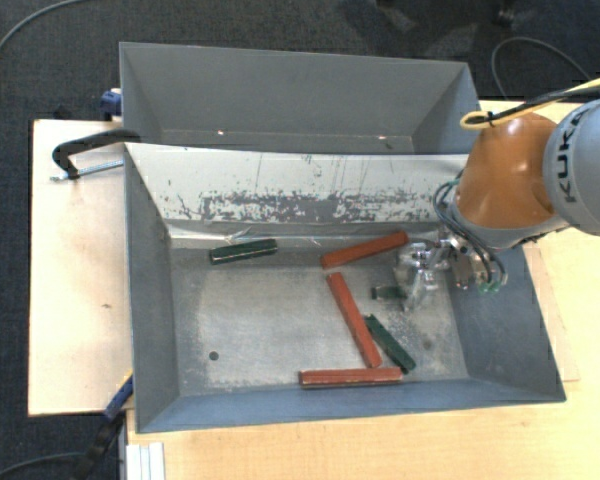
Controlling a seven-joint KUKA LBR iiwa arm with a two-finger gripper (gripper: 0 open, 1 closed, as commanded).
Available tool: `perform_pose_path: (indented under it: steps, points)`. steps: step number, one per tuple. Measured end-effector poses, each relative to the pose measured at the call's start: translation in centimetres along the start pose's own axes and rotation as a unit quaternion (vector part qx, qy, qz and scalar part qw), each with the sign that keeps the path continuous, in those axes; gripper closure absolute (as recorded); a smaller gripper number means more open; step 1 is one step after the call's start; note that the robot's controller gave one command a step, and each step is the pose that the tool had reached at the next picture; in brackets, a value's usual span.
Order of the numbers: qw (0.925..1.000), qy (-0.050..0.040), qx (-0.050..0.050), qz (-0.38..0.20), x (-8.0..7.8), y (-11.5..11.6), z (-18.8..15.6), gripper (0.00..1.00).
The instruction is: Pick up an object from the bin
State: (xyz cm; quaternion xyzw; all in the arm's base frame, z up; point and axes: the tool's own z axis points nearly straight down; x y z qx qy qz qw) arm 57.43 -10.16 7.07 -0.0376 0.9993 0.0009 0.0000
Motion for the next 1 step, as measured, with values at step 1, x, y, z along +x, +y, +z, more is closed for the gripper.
perform_pose_path:
  steps: [1]
  points:
    - [0.985, -0.0064, 0.002, -0.172, -1.21, 5.23, -16.07, 1.0]
